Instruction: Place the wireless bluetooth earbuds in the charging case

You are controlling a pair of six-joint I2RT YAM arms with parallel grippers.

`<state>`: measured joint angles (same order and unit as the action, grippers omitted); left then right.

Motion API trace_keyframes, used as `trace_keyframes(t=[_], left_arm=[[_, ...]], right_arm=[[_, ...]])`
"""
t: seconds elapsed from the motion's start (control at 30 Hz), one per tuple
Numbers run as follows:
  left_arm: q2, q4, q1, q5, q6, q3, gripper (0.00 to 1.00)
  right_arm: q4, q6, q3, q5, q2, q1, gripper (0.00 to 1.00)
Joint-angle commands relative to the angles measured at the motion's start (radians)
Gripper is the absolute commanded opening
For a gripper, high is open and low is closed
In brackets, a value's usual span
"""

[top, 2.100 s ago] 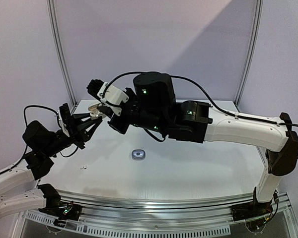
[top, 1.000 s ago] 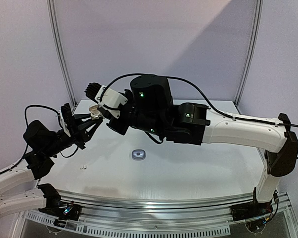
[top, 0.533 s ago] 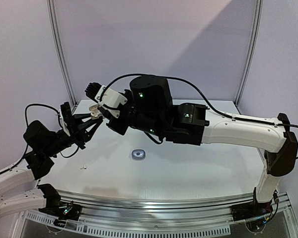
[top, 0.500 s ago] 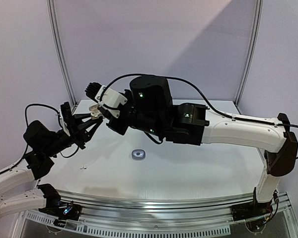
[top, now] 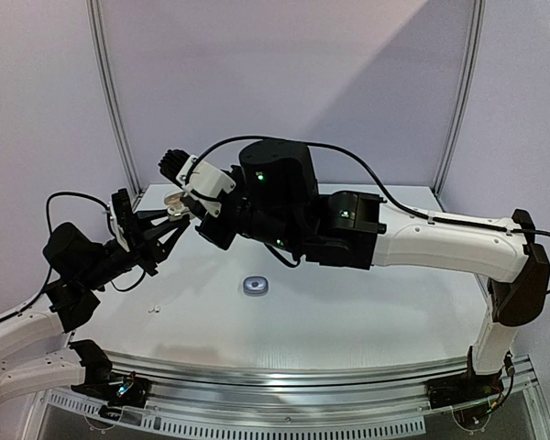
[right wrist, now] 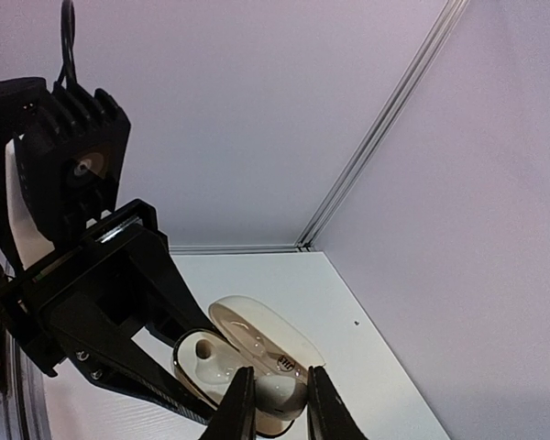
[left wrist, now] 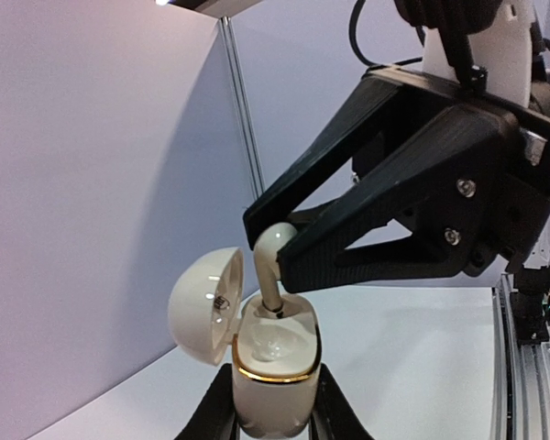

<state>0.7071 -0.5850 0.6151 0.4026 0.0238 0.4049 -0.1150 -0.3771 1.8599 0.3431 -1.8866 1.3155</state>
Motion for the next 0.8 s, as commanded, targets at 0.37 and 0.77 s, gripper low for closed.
trace_keyframes(t=[0.37, 0.77], left_arm=[[-0.02, -0.062, 0.014, 0.022, 0.028, 0.017, 0.0], [-0.023, -0.079, 0.014, -0.01, 0.063, 0.014, 0.0]], right_arm=[[0.006, 0.038, 0.016, 0.071, -0.026, -0.012, 0.06], [-0.026, 0.052, 0.015, 0.034, -0.04, -0.012, 0.06]])
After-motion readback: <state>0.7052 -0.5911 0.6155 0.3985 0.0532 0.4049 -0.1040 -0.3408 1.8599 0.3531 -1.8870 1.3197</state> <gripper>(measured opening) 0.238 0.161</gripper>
